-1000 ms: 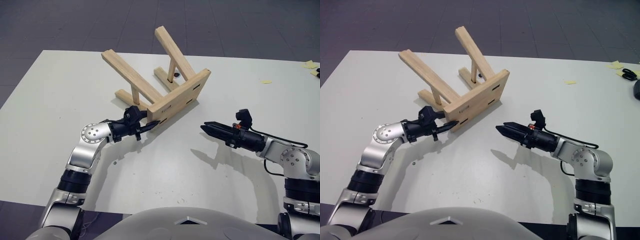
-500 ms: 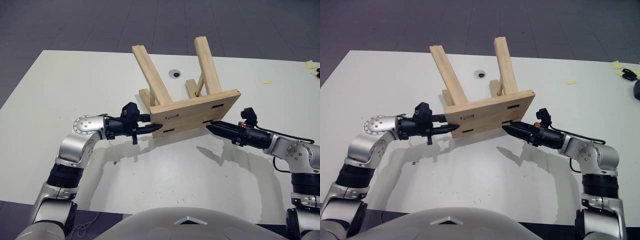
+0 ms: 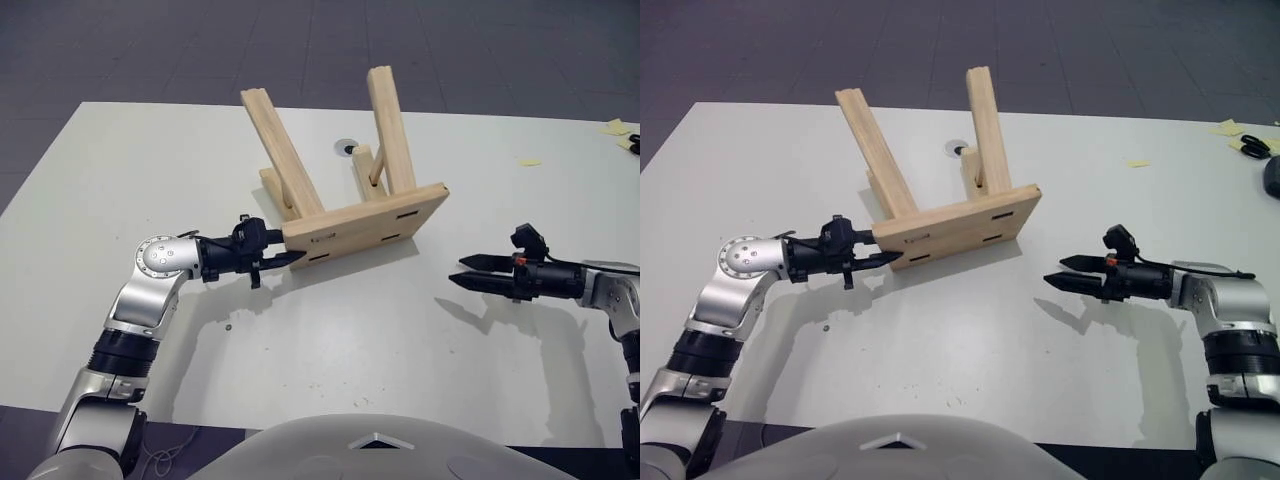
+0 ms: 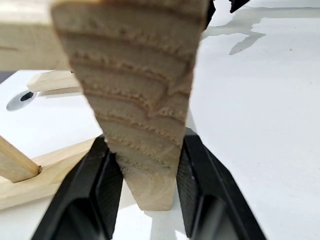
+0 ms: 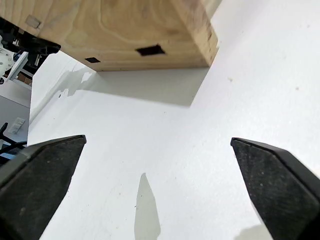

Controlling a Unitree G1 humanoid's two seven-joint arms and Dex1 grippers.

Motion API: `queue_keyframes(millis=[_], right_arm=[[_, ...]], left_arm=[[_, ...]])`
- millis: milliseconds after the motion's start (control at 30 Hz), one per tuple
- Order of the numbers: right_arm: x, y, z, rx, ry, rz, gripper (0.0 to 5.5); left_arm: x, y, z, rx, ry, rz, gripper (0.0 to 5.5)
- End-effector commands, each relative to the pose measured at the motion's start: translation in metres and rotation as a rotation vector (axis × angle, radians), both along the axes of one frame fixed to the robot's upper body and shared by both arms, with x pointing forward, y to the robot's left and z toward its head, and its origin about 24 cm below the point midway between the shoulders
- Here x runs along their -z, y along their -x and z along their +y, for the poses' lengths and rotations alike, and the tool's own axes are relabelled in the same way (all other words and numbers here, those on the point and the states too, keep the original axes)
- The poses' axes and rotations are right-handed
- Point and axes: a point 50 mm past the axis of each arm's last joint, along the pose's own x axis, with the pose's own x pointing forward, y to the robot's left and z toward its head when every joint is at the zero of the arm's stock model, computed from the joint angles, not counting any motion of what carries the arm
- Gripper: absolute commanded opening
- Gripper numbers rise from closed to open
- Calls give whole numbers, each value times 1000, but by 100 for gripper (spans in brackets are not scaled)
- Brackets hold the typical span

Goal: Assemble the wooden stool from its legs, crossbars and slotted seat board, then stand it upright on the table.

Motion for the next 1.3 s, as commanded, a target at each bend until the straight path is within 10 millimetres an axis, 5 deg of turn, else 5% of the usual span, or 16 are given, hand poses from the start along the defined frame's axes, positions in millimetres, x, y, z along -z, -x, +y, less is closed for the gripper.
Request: queue_keyframes(millis=[33, 333, 567, 900, 1167, 1300], right_arm=[[-1, -6, -2, 5, 13, -12, 540], [-4, 5, -7, -83, -4, 37, 540], [-5, 4, 1, -103, -18, 38, 540], [-19, -13, 24, -152, -39, -95, 540], [-20, -18, 40, -205, -50, -146, 540], [-9, -9, 37, -206, -18, -158, 540]], left_arm=[[-7, 13, -16, 126, -17, -39, 135], [-22, -3, 7, 89, 19, 167, 135], [-25, -9, 18, 97, 9, 253, 256], [-35, -37, 30, -161, 103, 60, 407], [-27, -23, 29, -174, 134, 113, 533], [-26, -26, 30, -131, 143, 192, 539]])
